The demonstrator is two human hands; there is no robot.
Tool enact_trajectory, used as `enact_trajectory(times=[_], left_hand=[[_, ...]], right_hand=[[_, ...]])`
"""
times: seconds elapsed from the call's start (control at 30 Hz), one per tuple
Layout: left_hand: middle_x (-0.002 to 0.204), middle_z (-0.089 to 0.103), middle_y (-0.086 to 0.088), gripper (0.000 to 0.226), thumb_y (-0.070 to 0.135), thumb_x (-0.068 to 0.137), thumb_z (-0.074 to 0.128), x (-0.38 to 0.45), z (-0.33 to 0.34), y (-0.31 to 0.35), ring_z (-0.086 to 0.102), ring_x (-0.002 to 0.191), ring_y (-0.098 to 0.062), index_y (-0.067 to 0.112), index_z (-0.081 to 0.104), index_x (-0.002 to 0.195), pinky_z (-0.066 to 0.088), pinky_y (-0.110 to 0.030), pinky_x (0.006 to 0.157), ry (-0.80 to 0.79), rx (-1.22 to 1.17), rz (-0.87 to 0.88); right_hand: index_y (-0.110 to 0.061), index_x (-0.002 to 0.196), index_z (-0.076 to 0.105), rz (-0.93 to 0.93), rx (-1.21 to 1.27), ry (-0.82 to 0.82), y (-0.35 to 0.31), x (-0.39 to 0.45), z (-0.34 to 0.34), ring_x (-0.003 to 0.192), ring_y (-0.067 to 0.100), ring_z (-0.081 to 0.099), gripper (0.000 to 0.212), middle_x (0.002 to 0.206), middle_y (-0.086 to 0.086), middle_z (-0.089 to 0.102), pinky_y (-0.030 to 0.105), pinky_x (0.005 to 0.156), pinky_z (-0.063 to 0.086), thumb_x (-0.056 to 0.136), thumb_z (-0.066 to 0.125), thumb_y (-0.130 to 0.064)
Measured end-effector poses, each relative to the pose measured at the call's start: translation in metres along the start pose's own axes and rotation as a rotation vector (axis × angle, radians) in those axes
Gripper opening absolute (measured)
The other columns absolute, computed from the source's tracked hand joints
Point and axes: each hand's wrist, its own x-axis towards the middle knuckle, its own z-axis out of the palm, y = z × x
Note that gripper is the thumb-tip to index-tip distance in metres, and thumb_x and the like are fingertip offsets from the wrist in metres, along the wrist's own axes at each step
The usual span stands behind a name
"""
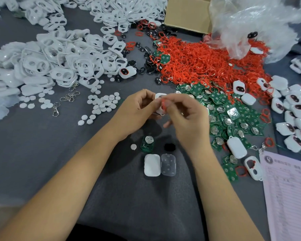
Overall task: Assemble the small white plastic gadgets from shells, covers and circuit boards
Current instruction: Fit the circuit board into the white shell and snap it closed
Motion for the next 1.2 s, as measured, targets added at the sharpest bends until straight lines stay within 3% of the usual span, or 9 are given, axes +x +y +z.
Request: enact_trajectory(times=[0.13,0.33,0.43,0.5,0.73,0.87,0.93,1.0,1.2], left_hand=[[0.084,0.074,0.006,0.008,0.003,0.104,0.058,-0.001,0.001,0.002,0.070,0.076,-0.004,0.008,0.064,0.105,0.056,-0.017,0.071,0.007,0.096,0.013],[0.090,0.073,-0.005,0.013,-0.002,0.103,0.057,-0.004,-0.002,0.004,0.070,0.074,-0.008,-0.004,0.062,0.115,0.056,-0.022,0.068,0.018,0.184,0.026],[0.098,0.075,-0.008,0.016,0.001,0.103,0.057,-0.003,-0.005,0.003,0.071,0.085,-0.014,0.001,0.063,0.118,0.058,-0.030,0.076,0.051,0.176,0.018],[0.100,0.075,-0.005,0.016,0.002,0.104,0.056,-0.001,-0.006,0.002,0.072,0.089,-0.013,0.005,0.064,0.118,0.059,-0.032,0.082,0.070,0.168,0.011],[0.086,0.077,0.013,0.017,0.001,0.104,0.056,-0.001,-0.004,-0.002,0.071,0.079,0.000,0.012,0.066,0.113,0.053,-0.014,0.067,0.031,0.194,0.051],[0.091,0.079,0.005,0.022,0.002,0.103,0.058,-0.001,-0.004,-0.001,0.075,0.085,-0.010,0.022,0.065,0.110,0.057,-0.021,0.071,0.023,0.126,0.047],[0.095,0.080,-0.002,0.009,0.016,0.104,0.062,-0.001,-0.002,-0.001,0.077,0.088,-0.017,0.020,0.066,0.111,0.060,-0.025,0.073,0.003,0.030,0.041],[0.099,0.079,-0.010,0.015,0.027,0.102,0.065,-0.001,-0.001,-0.001,0.077,0.090,-0.025,0.017,0.067,0.114,0.063,-0.033,0.078,0.004,-0.028,0.035],[0.092,0.078,-0.004,0.014,0.022,0.103,0.064,-0.001,-0.001,-0.002,0.076,0.085,-0.016,0.013,0.072,0.111,0.064,-0.033,0.079,-0.042,-0.002,0.062]], right_hand=[[-0.025,0.099,0.073,-0.159,-0.268,0.075,0.001,-0.005,0.016,0.082,0.013,0.069,0.021,0.096,0.000,0.069,0.031,0.068,0.057,0.090,0.074,-0.006],[-0.004,0.109,0.079,-0.252,-0.411,0.027,0.003,-0.009,0.020,0.091,0.019,0.068,0.020,0.103,0.010,0.069,0.035,0.076,0.058,0.093,0.069,0.003],[0.001,0.119,0.075,-0.314,-0.468,-0.040,-0.002,-0.011,0.022,0.094,0.010,0.060,0.027,0.110,0.015,0.064,0.015,0.082,0.049,0.094,0.065,0.005],[0.002,0.121,0.073,-0.321,-0.474,-0.061,-0.004,-0.011,0.022,0.097,0.005,0.055,0.029,0.112,0.016,0.063,0.009,0.085,0.044,0.092,0.069,0.004],[-0.002,0.119,0.076,-0.305,-0.477,-0.117,-0.004,-0.006,0.010,0.089,0.019,0.063,0.029,0.104,0.013,0.063,0.020,0.079,0.051,0.090,0.074,0.003],[-0.004,0.119,0.076,-0.309,-0.460,-0.140,-0.004,-0.006,0.006,0.096,0.017,0.063,0.031,0.109,0.012,0.062,0.030,0.084,0.055,0.089,0.073,0.005],[-0.005,0.117,0.076,-0.311,-0.424,-0.083,-0.004,-0.005,0.004,0.096,0.017,0.066,0.027,0.112,0.012,0.062,0.034,0.078,0.058,0.092,0.071,0.002],[-0.006,0.117,0.076,-0.320,-0.431,0.002,-0.004,-0.004,0.001,0.090,0.015,0.067,0.024,0.111,0.010,0.063,0.031,0.071,0.059,0.093,0.071,-0.001],[-0.008,0.114,0.074,-0.228,-0.458,0.103,0.001,0.002,-0.007,0.084,0.012,0.067,0.024,0.104,0.003,0.066,0.035,0.068,0.058,0.090,0.075,-0.007]])
